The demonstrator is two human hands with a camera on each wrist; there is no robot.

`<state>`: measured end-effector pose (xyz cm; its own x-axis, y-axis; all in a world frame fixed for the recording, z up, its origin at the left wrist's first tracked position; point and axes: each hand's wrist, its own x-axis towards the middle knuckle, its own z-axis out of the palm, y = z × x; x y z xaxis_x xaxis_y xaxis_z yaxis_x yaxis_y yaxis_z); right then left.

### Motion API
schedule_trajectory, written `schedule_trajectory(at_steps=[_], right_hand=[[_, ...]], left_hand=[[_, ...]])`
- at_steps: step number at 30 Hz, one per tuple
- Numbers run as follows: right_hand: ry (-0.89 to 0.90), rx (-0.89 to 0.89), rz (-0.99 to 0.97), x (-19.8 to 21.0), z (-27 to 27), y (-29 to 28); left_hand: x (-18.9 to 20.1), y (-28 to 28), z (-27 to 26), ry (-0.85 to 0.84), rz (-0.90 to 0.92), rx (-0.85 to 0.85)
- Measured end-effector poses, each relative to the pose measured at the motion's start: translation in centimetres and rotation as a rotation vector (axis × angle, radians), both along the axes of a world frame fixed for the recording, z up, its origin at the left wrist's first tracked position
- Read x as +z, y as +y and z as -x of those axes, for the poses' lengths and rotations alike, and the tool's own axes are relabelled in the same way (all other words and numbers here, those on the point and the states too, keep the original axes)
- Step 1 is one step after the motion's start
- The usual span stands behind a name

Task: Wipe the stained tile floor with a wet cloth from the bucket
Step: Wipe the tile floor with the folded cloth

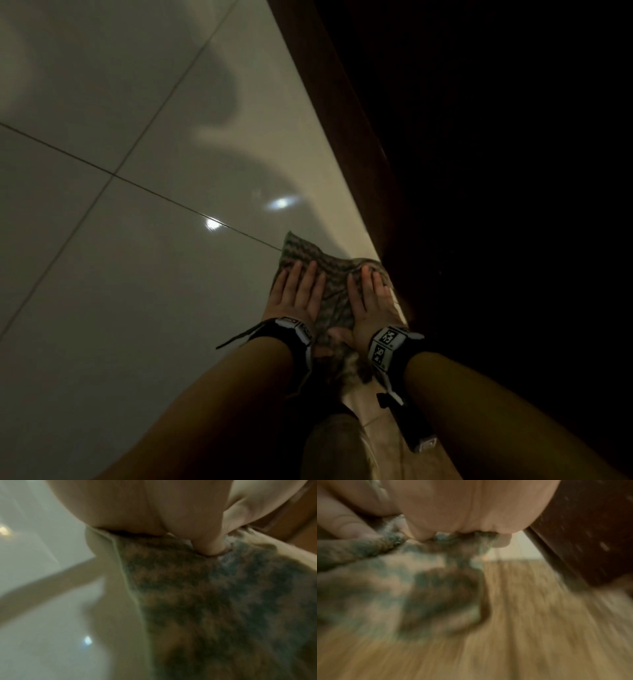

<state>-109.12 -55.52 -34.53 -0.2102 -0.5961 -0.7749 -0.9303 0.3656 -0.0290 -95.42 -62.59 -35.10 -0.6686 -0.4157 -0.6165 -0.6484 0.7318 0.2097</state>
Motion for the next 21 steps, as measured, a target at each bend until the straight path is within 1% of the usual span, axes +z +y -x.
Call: schedule_trajectory(at_steps=[4,10,15,21], right_hand=[[-0.002,0.037,-0.014,0.2,0.7,-3.2],[0.025,0.017,0.084,0.1,1.3,-9.9],[-0.015,0.004,0.137,-0.1,1.5,-16.2],[-0.024,0.053,0.15,-0.1,1.9,-21.1]], left_hand=[[-0.1,-2.4,0.3,0.011,0.001,0.011],[-0.3,-9.1,0.6,-0.006,0.051,0.094],[-0.7,-13.9,0.6,-0.032,0.084,0.162],[-0.8,-18.3,1.1,-0.082,0.074,0.23]])
